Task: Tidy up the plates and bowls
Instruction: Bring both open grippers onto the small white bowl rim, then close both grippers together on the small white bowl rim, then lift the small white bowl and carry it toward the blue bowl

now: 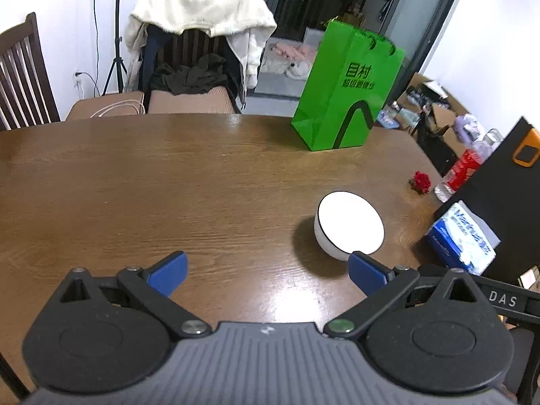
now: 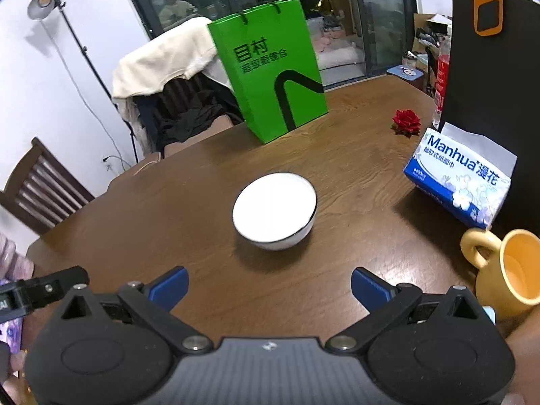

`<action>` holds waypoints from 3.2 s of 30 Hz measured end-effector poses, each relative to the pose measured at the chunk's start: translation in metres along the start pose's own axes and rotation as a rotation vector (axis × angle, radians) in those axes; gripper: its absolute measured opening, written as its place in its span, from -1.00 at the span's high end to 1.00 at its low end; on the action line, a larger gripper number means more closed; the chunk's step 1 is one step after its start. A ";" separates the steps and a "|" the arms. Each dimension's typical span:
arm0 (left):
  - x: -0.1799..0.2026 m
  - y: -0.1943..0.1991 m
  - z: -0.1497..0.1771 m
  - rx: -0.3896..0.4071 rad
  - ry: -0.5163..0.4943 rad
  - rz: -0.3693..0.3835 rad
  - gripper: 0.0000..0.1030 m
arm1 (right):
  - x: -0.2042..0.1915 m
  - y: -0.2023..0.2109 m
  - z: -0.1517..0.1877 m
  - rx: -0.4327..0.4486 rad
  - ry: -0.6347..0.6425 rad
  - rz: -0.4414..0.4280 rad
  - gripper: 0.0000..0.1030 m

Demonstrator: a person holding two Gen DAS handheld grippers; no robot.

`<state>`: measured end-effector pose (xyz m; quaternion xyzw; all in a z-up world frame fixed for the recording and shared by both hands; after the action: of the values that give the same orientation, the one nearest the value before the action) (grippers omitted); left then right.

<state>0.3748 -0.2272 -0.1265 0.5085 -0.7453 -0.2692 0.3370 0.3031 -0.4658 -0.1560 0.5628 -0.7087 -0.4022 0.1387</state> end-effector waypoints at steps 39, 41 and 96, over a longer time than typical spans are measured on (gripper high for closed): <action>0.068 -0.206 -0.013 -0.244 0.020 -0.059 0.01 | 0.050 -0.186 -0.044 -0.249 -0.070 0.093 0.28; 0.070 -0.210 -0.010 -0.259 0.014 -0.064 0.54 | 0.050 -0.193 -0.042 -0.264 -0.072 0.094 0.47; 0.022 -0.123 0.003 -0.199 0.023 -0.081 0.88 | -0.018 -0.142 -0.011 -0.223 0.046 0.047 0.85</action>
<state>0.4373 -0.2893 -0.2150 0.5051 -0.6900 -0.3493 0.3830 0.4137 -0.4599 -0.2468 0.5363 -0.6692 -0.4620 0.2260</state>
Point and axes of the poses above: each gripper's, at about its wrist camera, not at the fingertips, and y roughly against the way its jaws point, x to its right, z to its underside, the point moved 7 cm from there along -y, roughly the way its jaws point, and after that the axes turned 4 degrees about x, right-handed, at the moved point
